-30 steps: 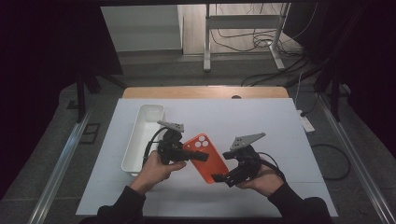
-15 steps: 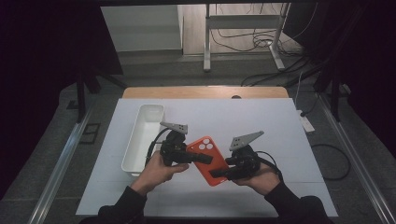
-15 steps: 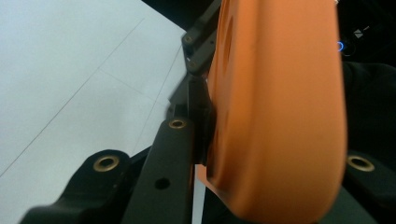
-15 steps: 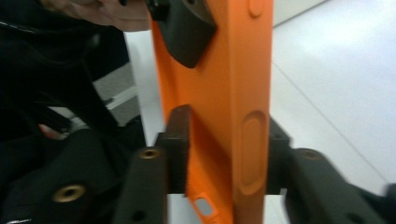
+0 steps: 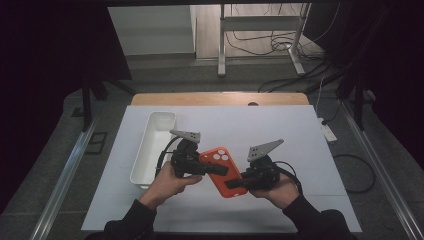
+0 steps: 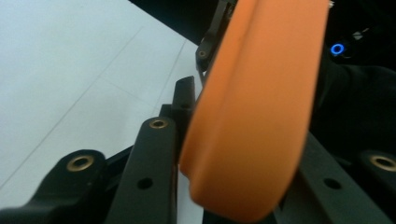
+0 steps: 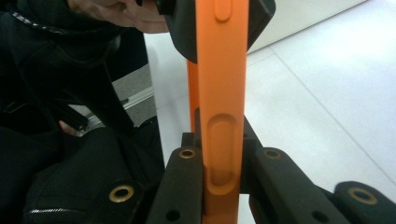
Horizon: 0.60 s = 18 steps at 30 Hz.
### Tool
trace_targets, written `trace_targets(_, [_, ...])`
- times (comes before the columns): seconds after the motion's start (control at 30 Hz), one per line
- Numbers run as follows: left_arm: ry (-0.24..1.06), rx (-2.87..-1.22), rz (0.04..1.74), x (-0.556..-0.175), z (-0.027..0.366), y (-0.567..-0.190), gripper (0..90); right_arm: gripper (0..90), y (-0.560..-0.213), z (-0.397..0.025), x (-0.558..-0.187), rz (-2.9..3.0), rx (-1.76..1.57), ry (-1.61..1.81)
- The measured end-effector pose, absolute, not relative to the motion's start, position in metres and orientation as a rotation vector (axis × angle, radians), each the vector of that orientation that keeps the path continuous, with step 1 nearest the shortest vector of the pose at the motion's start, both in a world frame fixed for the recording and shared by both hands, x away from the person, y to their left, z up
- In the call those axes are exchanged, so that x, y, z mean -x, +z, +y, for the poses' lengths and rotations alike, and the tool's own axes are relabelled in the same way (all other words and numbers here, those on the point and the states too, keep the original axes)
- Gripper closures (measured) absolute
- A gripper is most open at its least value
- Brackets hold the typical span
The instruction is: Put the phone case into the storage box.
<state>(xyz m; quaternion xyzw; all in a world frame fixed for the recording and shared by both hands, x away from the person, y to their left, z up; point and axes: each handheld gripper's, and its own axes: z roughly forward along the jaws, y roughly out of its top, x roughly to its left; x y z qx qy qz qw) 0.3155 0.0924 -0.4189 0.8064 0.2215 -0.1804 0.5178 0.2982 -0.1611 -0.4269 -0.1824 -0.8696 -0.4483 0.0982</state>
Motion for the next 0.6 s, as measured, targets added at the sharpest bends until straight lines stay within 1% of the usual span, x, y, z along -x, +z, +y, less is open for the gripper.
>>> trace_targets(0.1, [-0.407, -1.948, 0.542, -0.316, 0.093, -0.418, 69.6, 84.7, -0.427, -0.161, -0.298, -2.581, 0.544, -1.337])
trace_targets(0.27, [-0.343, -1.962, 0.586, -0.316, 0.098, -0.415, 60.8, 84.9, -0.425, -0.164, -0.298, -2.605, 0.594, -1.381])
trace_targets(0.33, [-0.320, -1.969, 0.596, -0.316, 0.099, -0.413, 59.5, 84.9, -0.424, -0.165, -0.299, -2.609, 0.608, -1.389])
trace_targets(0.37, [-0.305, -1.971, 0.603, -0.315, 0.100, -0.413, 55.5, 84.9, -0.423, -0.168, -0.300, -2.612, 0.625, -1.400])
trace_targets(0.6, [-0.178, -1.992, 0.673, -0.314, 0.103, -0.409, 35.7, 84.8, -0.422, -0.174, -0.303, -2.634, 0.693, -1.421])
